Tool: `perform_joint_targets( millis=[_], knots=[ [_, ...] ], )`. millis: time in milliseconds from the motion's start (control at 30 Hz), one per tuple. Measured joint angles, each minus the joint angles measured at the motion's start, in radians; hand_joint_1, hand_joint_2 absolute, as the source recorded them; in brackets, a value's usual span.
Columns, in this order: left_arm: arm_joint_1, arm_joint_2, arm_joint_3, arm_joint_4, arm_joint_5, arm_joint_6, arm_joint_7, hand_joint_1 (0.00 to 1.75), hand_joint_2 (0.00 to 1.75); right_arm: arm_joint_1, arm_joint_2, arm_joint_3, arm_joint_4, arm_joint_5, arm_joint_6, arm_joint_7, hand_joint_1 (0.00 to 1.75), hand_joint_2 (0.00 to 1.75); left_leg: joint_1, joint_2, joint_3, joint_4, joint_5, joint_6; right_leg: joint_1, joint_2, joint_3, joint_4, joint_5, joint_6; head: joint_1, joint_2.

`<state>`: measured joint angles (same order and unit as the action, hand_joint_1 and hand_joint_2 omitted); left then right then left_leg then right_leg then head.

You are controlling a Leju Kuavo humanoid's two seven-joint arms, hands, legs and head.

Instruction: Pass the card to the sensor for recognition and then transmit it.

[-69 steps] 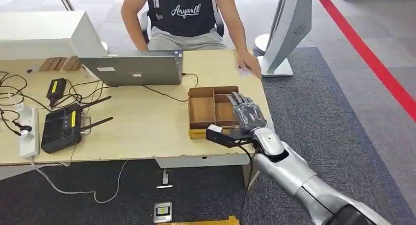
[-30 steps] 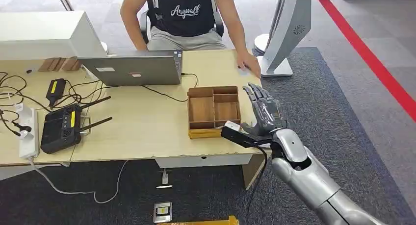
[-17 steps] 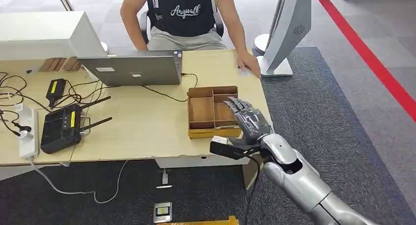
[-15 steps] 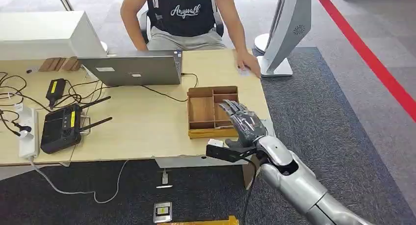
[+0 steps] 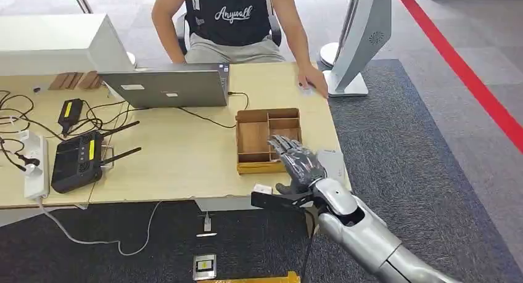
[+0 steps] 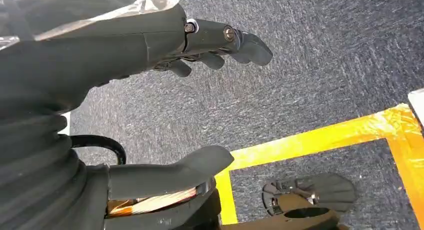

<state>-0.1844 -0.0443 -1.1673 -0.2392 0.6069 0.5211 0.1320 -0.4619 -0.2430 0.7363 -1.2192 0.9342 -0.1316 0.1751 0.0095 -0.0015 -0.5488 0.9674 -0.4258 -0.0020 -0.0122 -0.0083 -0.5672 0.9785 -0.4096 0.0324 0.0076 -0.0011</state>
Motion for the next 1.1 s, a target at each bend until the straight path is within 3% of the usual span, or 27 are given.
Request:
perform_joint_targets(
  millis=[833, 933, 1100],
  knots=[
    [0.000, 0.000, 0.000, 0.000, 0.000, 0.000, 0.000, 0.00, 1.75, -0.001, 0.001, 0.024, 0.009, 0.002, -0.002, 0.006, 0.00, 1.75, 0.000, 0.000, 0.000, 0.000, 0.000, 0.000, 0.000, 0.000, 0.000, 0.000, 0.000, 0.000, 0.000, 0.000],
    [0.000, 0.000, 0.000, 0.000, -0.005, 0.000, 0.000, 0.00, 1.75, -0.018, 0.005, 0.024, 0.030, 0.020, -0.048, 0.043, 0.00, 1.75, 0.000, 0.000, -0.001, 0.000, 0.000, 0.000, 0.000, 0.000, 0.000, 0.000, 0.000, 0.000, 0.000, 0.000],
    [-0.001, 0.000, 0.000, 0.000, -0.009, 0.000, 0.000, 0.00, 1.75, -0.087, 0.021, 0.024, 0.124, 0.009, -0.118, 0.010, 0.00, 1.75, 0.000, 0.000, 0.000, 0.000, 0.001, 0.000, 0.000, -0.001, 0.000, 0.000, 0.000, 0.000, 0.000, 0.000]
  ],
)
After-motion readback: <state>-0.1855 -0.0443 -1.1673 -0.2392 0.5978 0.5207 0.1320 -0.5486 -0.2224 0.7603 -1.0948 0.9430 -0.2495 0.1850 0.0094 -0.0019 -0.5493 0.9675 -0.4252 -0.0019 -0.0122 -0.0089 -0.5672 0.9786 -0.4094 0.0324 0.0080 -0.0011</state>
